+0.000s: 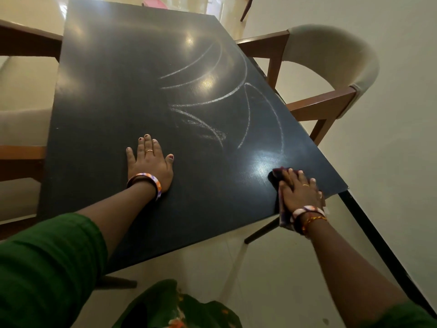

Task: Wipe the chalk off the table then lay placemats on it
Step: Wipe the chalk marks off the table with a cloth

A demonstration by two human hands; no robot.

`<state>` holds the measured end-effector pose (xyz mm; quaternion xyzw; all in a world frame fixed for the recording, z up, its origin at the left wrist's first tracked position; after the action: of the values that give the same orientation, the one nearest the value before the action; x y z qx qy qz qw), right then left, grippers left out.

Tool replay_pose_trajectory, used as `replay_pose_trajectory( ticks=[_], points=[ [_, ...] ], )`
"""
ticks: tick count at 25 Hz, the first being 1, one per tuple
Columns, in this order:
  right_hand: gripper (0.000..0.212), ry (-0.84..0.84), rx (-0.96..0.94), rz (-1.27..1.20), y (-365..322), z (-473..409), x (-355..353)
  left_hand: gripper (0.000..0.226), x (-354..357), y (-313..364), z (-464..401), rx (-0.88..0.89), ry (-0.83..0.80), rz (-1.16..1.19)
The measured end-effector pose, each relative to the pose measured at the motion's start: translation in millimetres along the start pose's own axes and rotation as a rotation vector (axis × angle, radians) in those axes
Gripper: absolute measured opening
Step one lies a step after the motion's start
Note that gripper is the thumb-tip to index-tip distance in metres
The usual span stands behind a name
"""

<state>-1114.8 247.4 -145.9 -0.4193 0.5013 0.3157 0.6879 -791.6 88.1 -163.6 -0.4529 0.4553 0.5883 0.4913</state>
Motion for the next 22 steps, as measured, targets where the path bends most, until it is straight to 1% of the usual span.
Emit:
replay_pose_trajectory(
  ticks=[1,2,4,6,7,8,9,10,12,14,16,17,18,20,22],
  points=[
    [0.052,0.012,-0.024,0.013,-13,4,5,0.063,1,0,0,-0.002,0.006,0.000],
    [0.052,0.029,-0.096,0.037,-36,11,13,0.063,1,1,0,-0.004,0.017,0.001],
    [0.054,0.041,-0.333,0.072,-101,33,33,0.062,0,1,-1,-0.009,0.035,0.006],
    [0.054,-0.057,-0.560,0.051,-157,64,59,0.062,0,0,-2,-0.009,0.034,0.018],
    [0.054,-0.110,-0.622,0.035,-170,72,66,0.062,0,0,-2,-0.011,0.033,0.029],
    [0.053,-0.130,-0.642,0.032,-171,71,65,0.061,-1,0,-2,-0.012,0.043,0.041],
    [0.053,-0.109,-0.618,0.033,-158,60,60,0.060,-2,0,0,-0.011,0.063,0.051],
    [0.053,-0.067,-0.549,0.033,-132,44,52,0.058,-4,0,3,-0.008,0.086,0.060],
    [0.054,0.003,-0.336,0.030,-63,13,30,0.055,-6,0,12,0.011,0.121,0.072],
    [0.055,0.009,-0.103,-0.013,8,-2,5,0.055,-5,-2,24,0.029,0.110,0.064],
    [0.055,0.043,0.046,-0.067,43,2,-9,0.057,-4,-4,36,0.042,0.114,0.031],
    [0.054,0.063,0.056,-0.058,41,8,-8,0.058,-5,-4,42,0.033,0.129,0.012],
    [0.054,0.086,0.004,-0.016,26,16,-3,0.059,-6,-2,47,0.011,0.135,0.010],
    [0.054,0.095,-0.242,0.037,-30,37,15,0.061,-5,10,61,-0.069,0.109,0.072],
    [0.054,0.021,-0.491,0.015,-78,61,36,0.065,-1,35,77,-0.127,0.071,0.140]
  ],
)
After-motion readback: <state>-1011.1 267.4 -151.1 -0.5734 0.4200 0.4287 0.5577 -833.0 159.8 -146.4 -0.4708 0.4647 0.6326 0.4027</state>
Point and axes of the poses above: each hand's wrist, its own z-axis away from the middle knuckle, its own x-axis out of the palm, y = z × x, the point moved 7 cm from there along -z, towards the middle knuckle, and after that the axes turned 13 degrees about -x, right-handed, at the moved point
